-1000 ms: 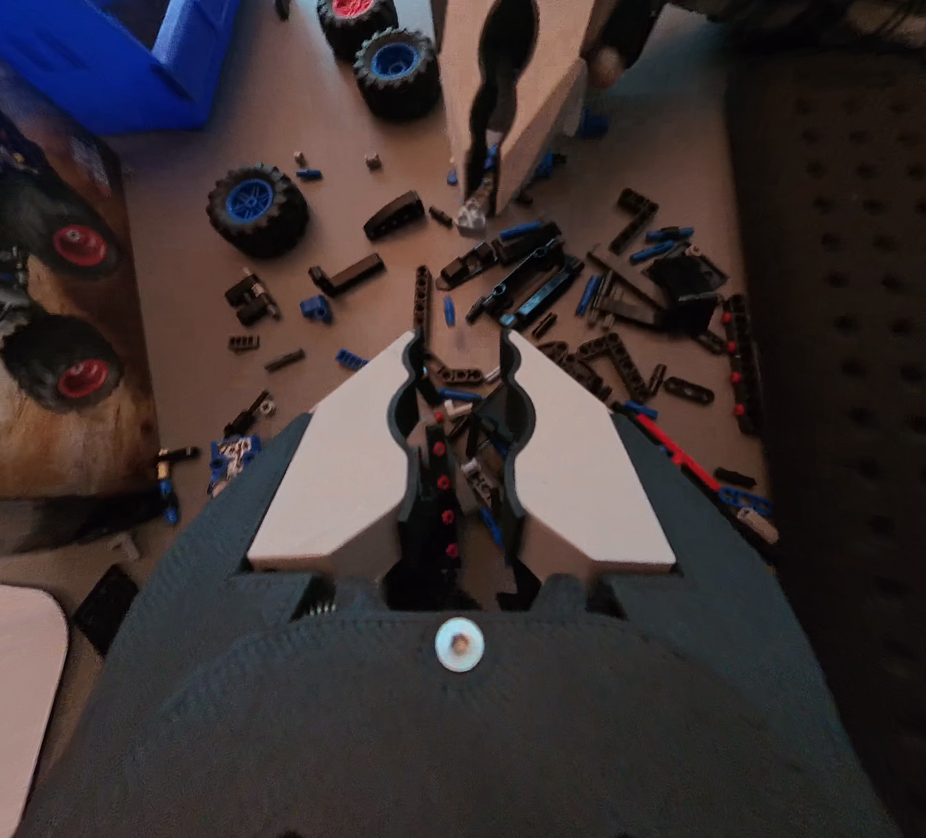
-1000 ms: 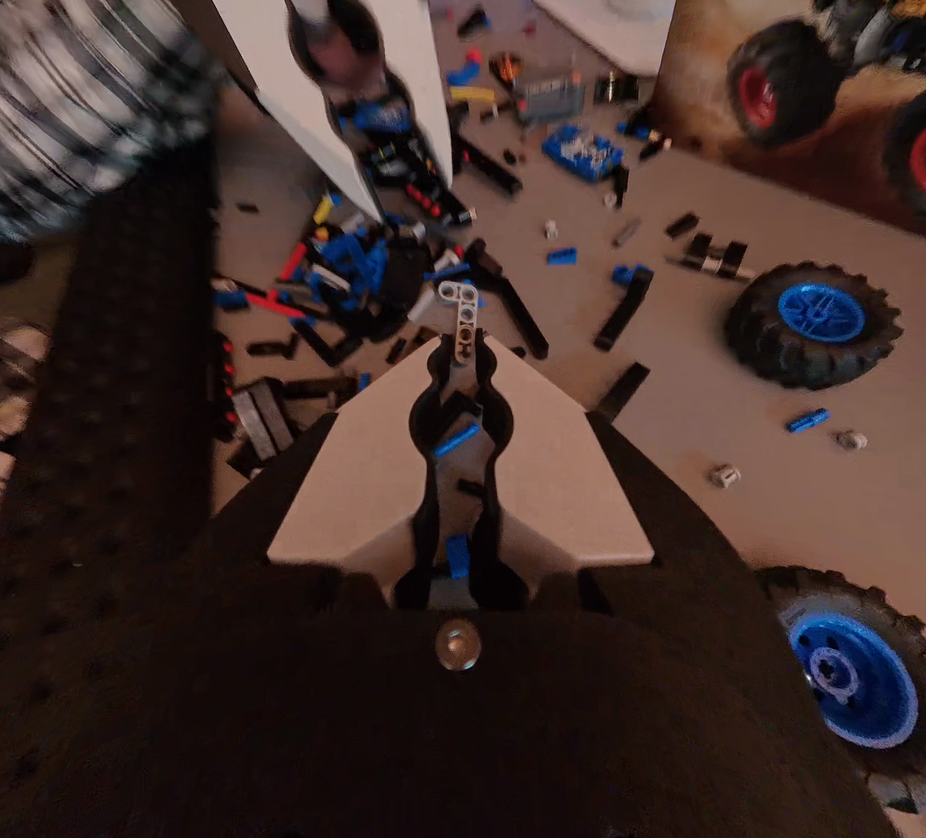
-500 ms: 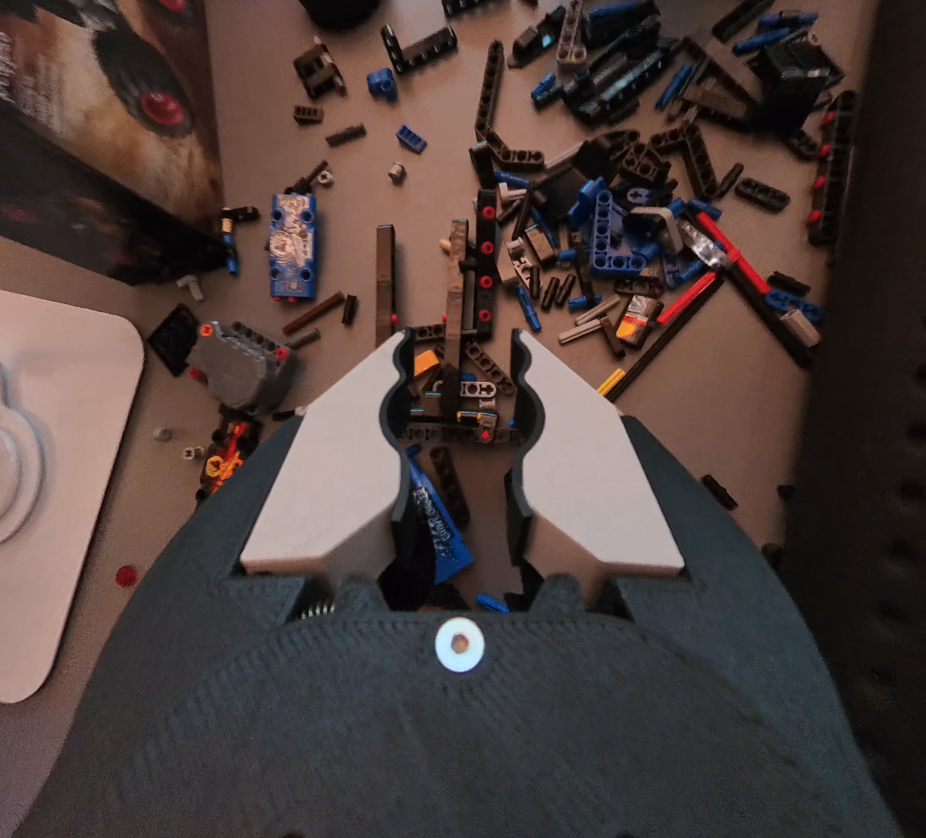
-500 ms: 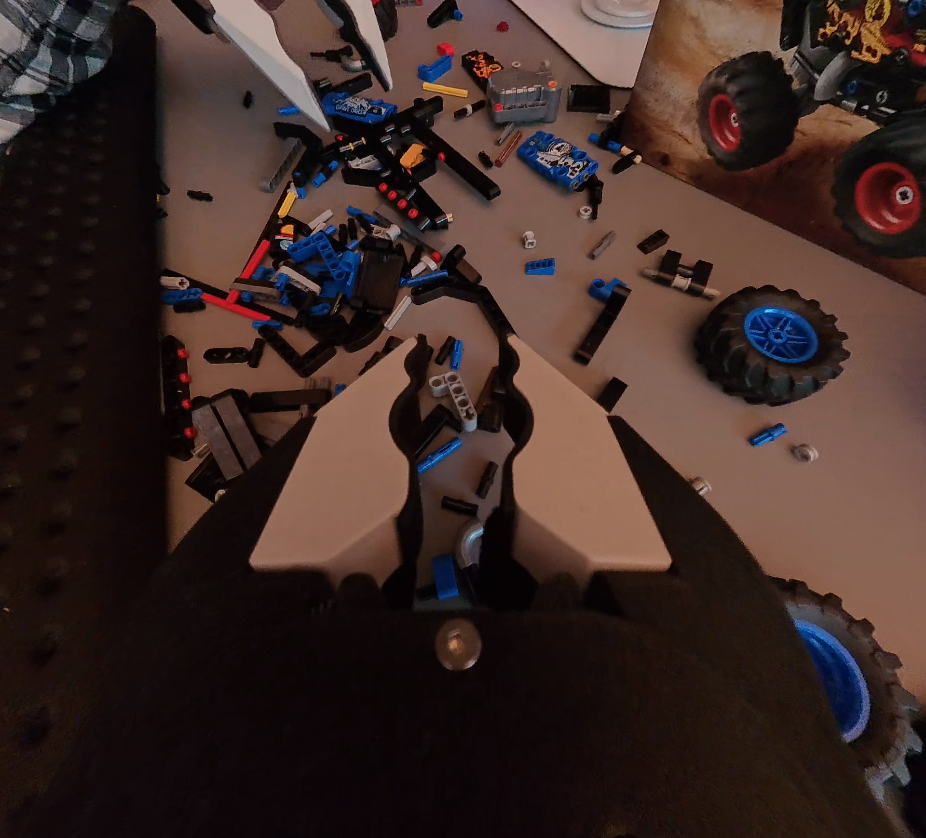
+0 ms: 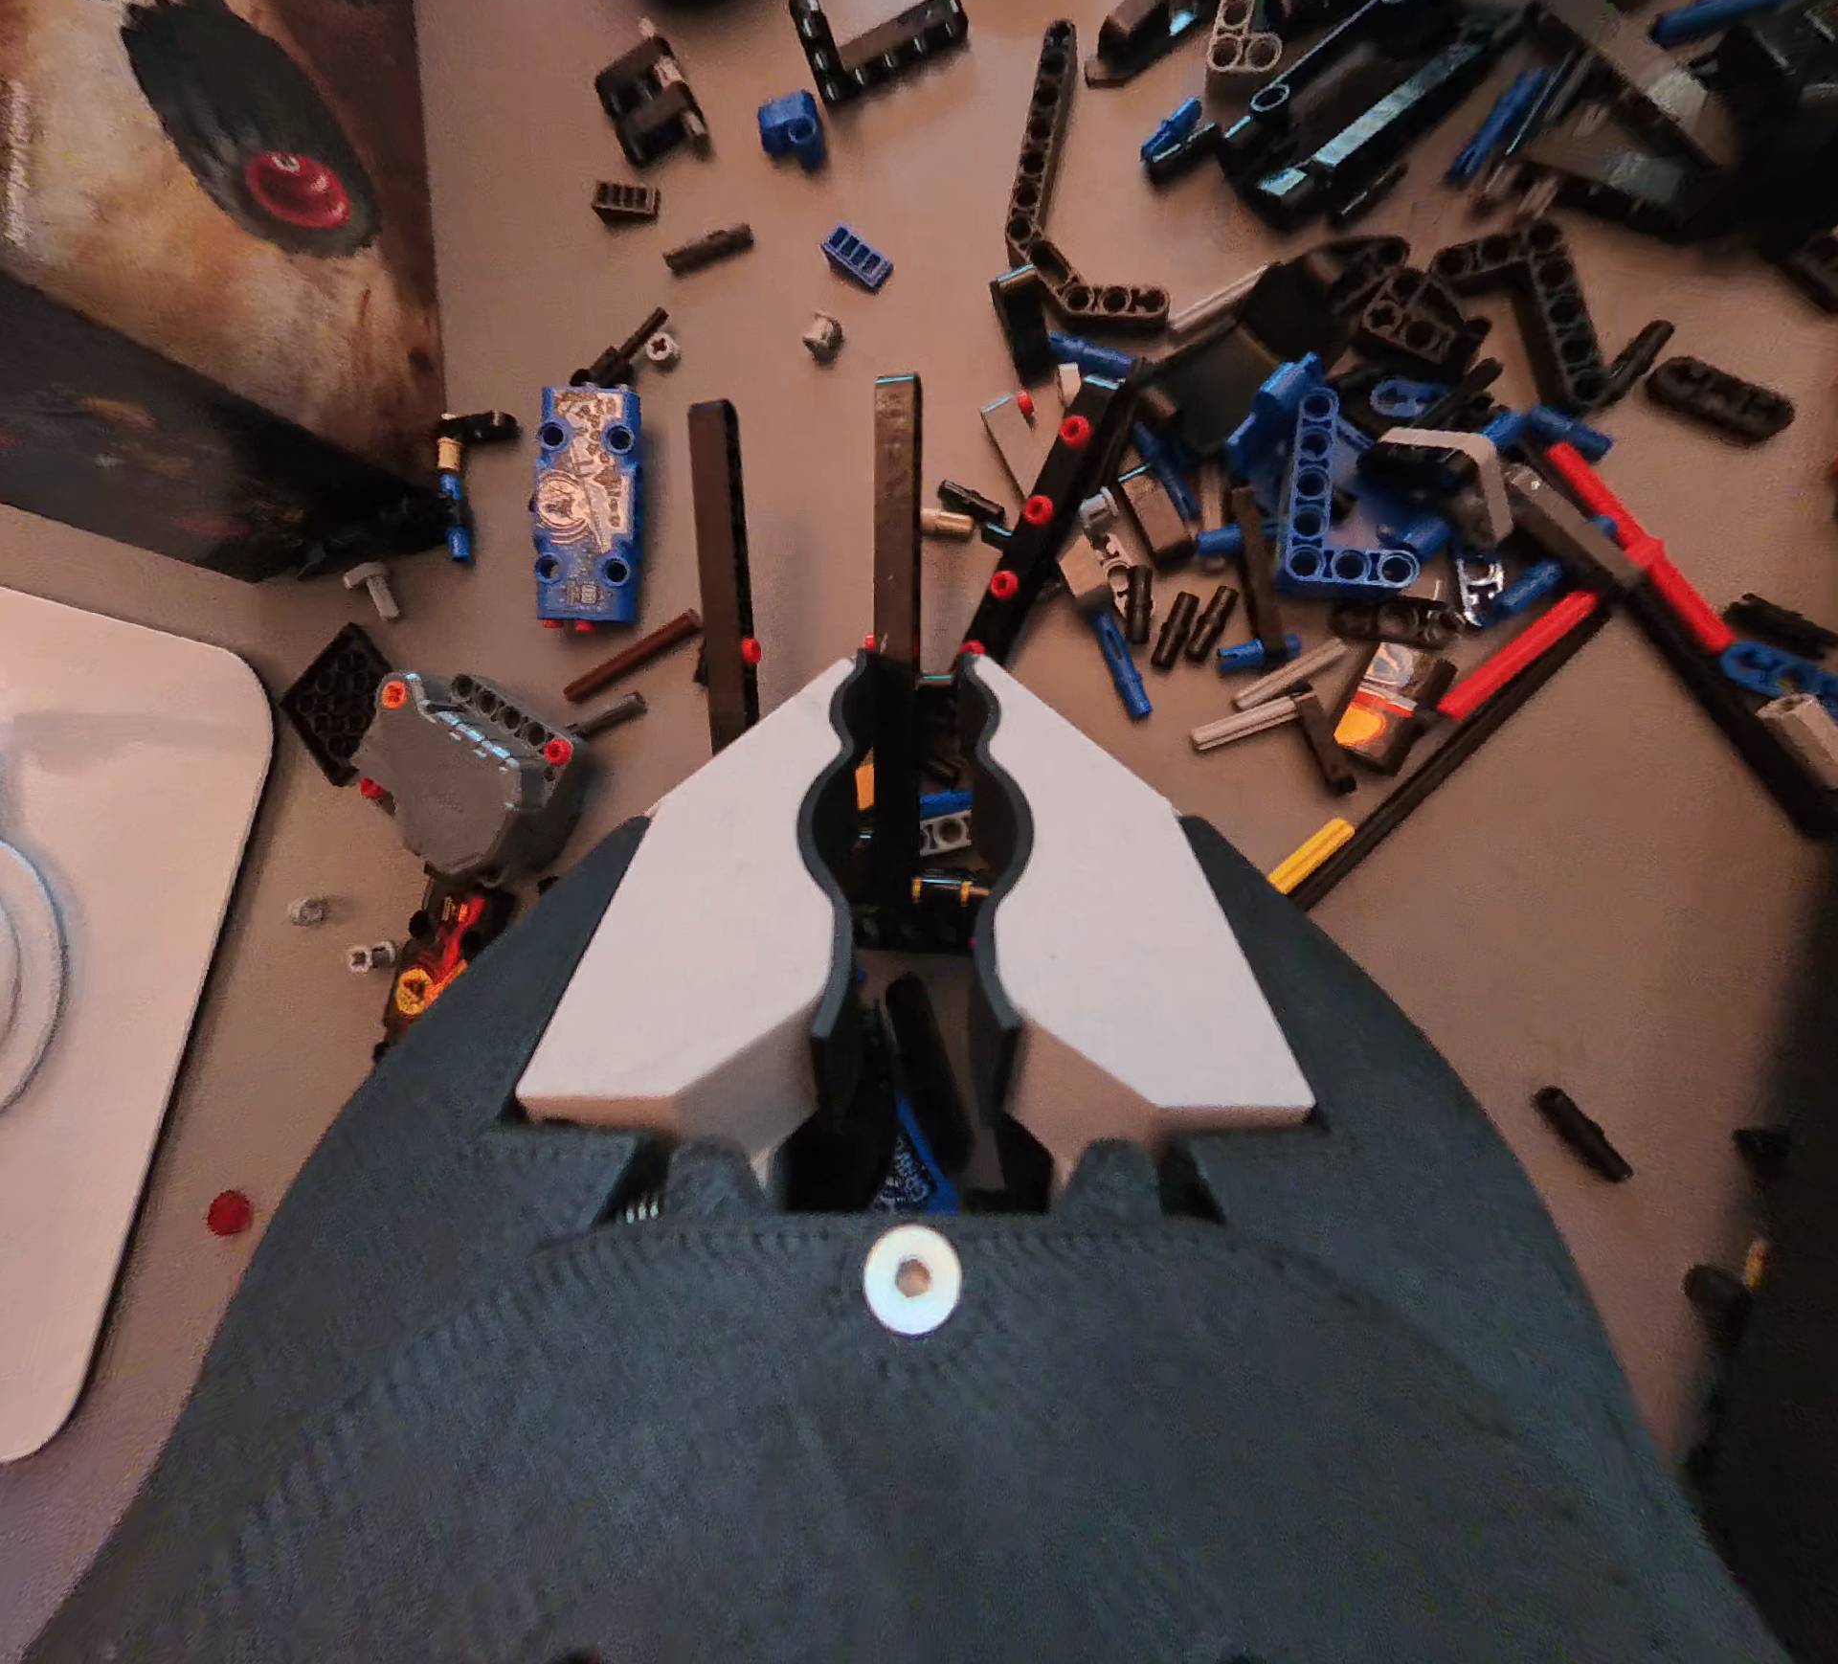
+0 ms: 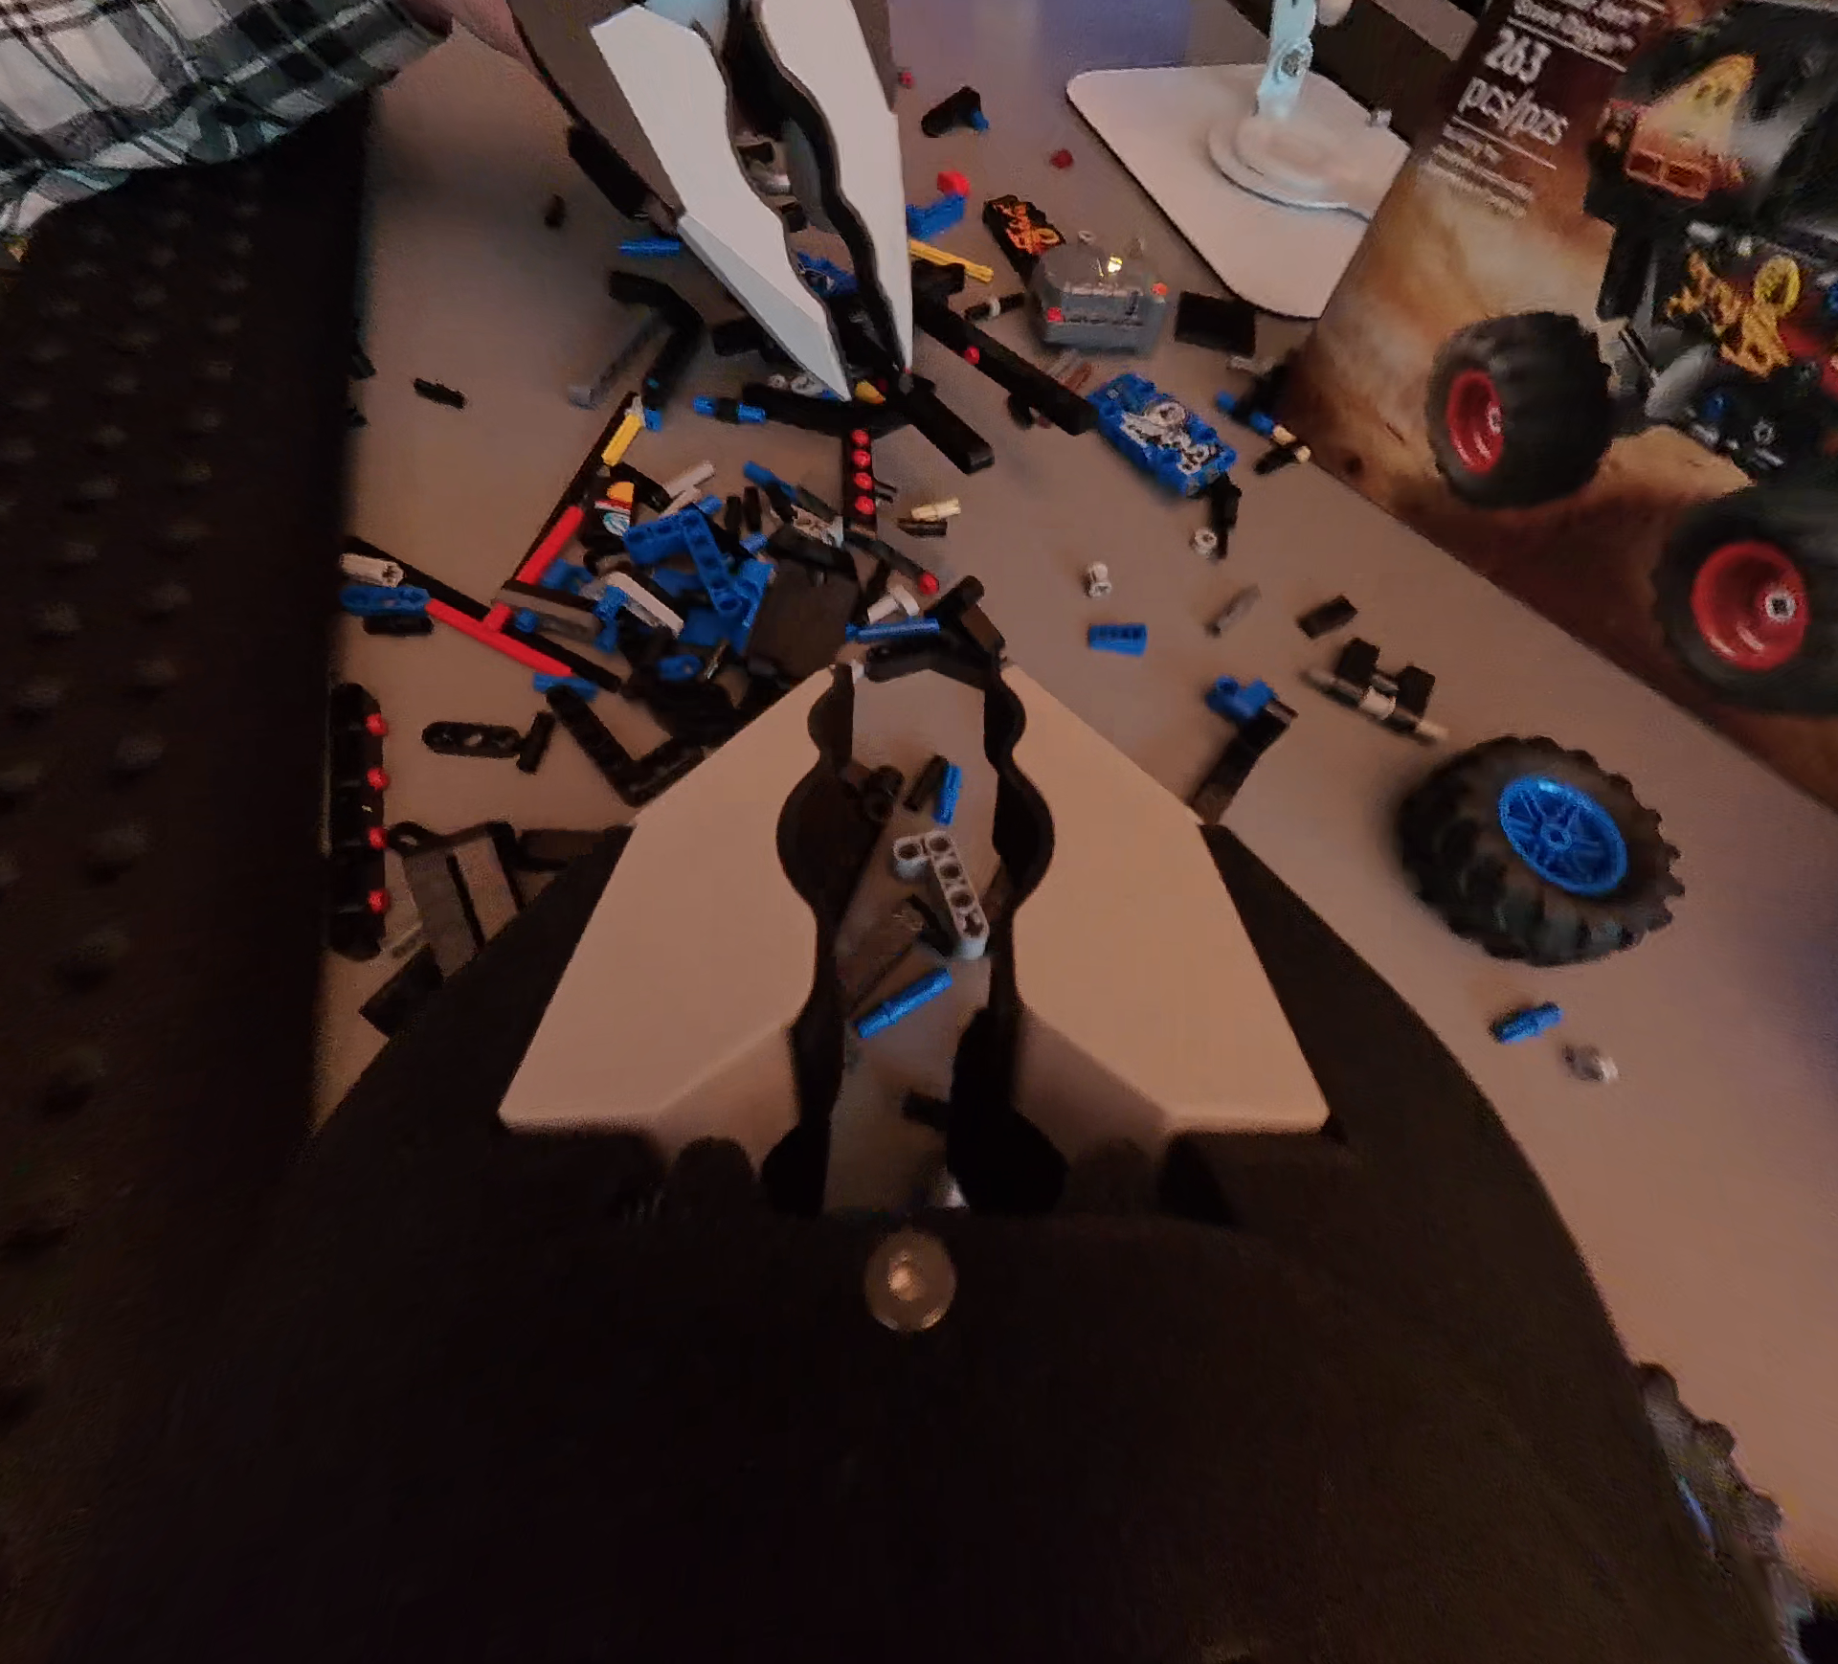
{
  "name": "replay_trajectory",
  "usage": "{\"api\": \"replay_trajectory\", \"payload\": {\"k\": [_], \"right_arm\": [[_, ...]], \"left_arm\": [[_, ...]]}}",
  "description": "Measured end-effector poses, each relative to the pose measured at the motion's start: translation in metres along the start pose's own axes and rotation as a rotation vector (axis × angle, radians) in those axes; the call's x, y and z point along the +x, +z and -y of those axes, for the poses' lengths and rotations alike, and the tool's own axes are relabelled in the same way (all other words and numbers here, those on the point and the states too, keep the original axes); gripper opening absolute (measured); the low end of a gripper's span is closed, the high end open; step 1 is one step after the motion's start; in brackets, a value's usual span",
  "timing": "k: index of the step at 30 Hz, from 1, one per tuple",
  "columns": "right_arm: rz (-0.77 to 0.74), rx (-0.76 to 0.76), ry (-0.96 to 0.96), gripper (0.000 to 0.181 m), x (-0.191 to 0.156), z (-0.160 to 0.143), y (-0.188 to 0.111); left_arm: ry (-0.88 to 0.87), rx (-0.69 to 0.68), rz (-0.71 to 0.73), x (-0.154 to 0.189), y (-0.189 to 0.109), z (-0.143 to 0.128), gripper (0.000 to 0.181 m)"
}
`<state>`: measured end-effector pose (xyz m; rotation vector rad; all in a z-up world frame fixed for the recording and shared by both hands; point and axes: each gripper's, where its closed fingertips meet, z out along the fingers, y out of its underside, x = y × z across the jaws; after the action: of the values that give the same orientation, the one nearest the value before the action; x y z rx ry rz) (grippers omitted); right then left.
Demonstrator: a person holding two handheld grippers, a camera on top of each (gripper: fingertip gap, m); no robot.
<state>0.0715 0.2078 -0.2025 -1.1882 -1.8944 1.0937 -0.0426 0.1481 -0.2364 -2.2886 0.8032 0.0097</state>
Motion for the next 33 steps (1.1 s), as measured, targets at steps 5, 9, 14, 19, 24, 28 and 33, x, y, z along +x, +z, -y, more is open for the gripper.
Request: {"api": "replay_trajectory", "payload": {"k": [5,9,14,19,24,28,33], "right_arm": [[0.002,-0.130,-0.037,0.030,-0.014,0.010,0.031],[0.066,-0.277,-0.027,0.030,-0.023,0.008,0.069],[0.081,-0.346,-0.039,0.005,-0.019,-0.002,0.095],[0.122,-0.234,0.079,0.005,-0.019,0.014,0.085],[0.182,-0.124,0.258,0.005,-0.014,0.028,0.070],[0.224,0.121,0.235,0.023,-0.010,0.067,0.042],[0.127,0.274,0.044,0.027,0.000,0.087,0.011]], "left_arm": [[0.006,-0.070,0.032,-0.004,0.009,-0.008,0.014],[-0.025,-0.066,0.024,-0.007,0.011,-0.011,0.024],[0.023,0.003,0.008,0.003,0.004,-0.001,0.034],[0.180,0.029,0.087,0.006,0.004,0.016,0.028],[0.406,0.060,0.268,0.001,-0.003,0.036,0.010],[0.219,0.205,0.197,0.000,-0.012,0.051,0.008],[-0.195,0.581,-0.158,0.009,-0.046,0.087,0.008]]}}
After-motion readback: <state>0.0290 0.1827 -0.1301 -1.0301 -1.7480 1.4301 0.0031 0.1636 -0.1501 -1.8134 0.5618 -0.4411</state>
